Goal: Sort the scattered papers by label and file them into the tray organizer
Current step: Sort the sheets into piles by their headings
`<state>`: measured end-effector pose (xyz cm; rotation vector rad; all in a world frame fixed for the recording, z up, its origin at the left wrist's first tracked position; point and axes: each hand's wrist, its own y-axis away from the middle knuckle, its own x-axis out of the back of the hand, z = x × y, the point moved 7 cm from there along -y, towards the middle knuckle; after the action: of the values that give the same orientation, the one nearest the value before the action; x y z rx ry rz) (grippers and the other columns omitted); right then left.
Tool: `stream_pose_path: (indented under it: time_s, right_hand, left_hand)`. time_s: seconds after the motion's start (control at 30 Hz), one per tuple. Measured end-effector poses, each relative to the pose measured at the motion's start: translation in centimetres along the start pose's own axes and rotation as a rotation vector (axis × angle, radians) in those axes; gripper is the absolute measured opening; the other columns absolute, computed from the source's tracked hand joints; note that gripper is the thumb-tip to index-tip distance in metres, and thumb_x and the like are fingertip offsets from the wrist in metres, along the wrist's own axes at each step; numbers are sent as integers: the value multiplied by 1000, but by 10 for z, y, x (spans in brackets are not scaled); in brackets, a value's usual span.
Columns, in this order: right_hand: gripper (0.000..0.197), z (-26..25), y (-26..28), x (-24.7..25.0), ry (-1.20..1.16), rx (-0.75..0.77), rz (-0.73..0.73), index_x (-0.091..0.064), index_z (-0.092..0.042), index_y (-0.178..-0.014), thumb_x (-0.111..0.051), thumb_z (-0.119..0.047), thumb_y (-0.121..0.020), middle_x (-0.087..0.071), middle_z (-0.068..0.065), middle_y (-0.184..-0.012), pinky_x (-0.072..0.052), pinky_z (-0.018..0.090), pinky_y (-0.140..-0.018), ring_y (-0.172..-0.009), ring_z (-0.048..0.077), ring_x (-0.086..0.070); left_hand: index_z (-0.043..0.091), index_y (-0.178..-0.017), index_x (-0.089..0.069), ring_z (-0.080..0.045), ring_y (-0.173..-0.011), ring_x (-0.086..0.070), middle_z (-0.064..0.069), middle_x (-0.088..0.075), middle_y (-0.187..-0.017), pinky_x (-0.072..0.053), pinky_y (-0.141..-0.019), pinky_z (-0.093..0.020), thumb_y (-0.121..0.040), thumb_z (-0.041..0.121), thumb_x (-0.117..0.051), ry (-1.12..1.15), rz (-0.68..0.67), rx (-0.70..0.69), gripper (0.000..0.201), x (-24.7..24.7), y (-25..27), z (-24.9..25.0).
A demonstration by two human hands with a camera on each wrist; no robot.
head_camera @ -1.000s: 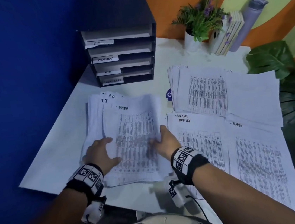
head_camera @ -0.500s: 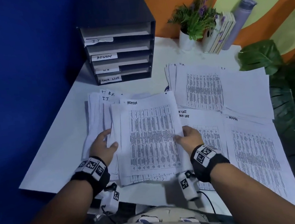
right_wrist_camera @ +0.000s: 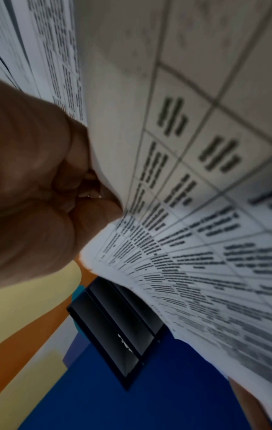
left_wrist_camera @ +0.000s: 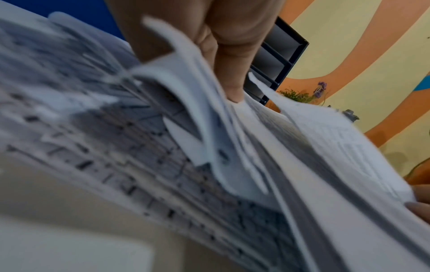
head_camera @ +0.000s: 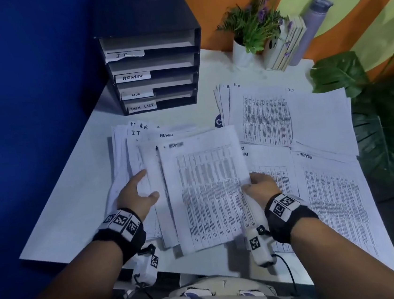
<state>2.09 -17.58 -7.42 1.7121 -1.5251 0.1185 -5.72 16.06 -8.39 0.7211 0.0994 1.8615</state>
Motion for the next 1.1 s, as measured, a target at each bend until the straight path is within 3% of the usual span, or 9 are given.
stream_pose_path:
  time_s: [0.1,0.23,0.37,0.47,0.57,0.63,0.73,0.9,1.1]
  right_hand:
    - [22,-11,4,-12,-31,50,-21,-66,-13,-111,-62,-18,-90,-70,4,-102,-53,36,-85,-91,22,-65]
    - [13,-15,3,-15,56,80,47,-59,-10,-93,-62,-22,-90,-63,5,-83,-45,25,-60,-72,20,-58]
    - [15,-6,-4,0,64,46,158,-57,-6,-84,-61,-19,-89,-56,4,-70,-39,23,-52,-62,20,-52]
    - [23,4,-7,7,70,0,160,-60,1,-92,-58,-22,-91,-57,6,-75,-43,28,-63,-75,26,-56]
    - [39,6,-7,8,30,-24,160,-54,5,-124,-54,-21,-96,-60,14,-117,-41,32,-94,-118,31,-54]
    - [45,9,-7,3,-48,-50,127,-46,3,-136,-53,-17,-97,-53,11,-136,-33,32,-108,-130,26,-46]
    - [22,9,-6,-5,-78,-35,79,-62,-5,-111,-60,-16,-92,-64,2,-100,-47,31,-87,-104,23,-57]
    - [55,3,-2,-8,-232,-53,54,-45,10,-129,-59,-30,-94,-51,23,-131,-37,48,-105,-122,41,-49]
    - [23,12,-5,-5,-111,-71,18,-62,-2,-107,-65,-13,-87,-67,13,-106,-50,42,-94,-98,31,-62]
  left_hand:
    - [32,-136,-50,-15,-131,-44,6,-49,-141,-35,-110,-31,-76,12,-80,21,10,-31,70,-3,4,7]
    - [28,-134,-53,-17,-128,-47,4,-51,-138,-37,-108,-31,-75,15,-81,30,50,-15,66,-4,7,7]
    - [31,-138,-48,-19,-134,-41,3,-44,-145,-32,-111,-30,-84,12,-72,-9,59,-10,63,-2,8,3]
    - [34,-142,-41,-22,-132,-43,0,-42,-148,-35,-111,-33,-79,6,-75,-47,6,42,77,-3,4,0]
    - [34,-144,-39,-21,-130,-44,2,-41,-148,-36,-110,-33,-71,8,-83,-58,-71,79,89,-8,1,-3]
    - [26,-143,-43,-20,-132,-42,4,-44,-145,-34,-111,-33,-74,17,-82,-54,-81,85,80,-11,0,-3]
    - [17,-135,-54,-21,-128,-48,-1,-51,-141,-38,-110,-41,-85,31,-71,14,-25,129,54,-14,-1,-4]
    - [10,-118,-65,-25,-124,-52,-7,-56,-136,-41,-107,-39,-86,20,-71,-44,22,95,35,-15,2,-1]
    - [19,-113,-65,-19,-120,-51,2,-58,-122,-37,-97,-23,-77,15,-79,-45,54,18,39,-10,9,6]
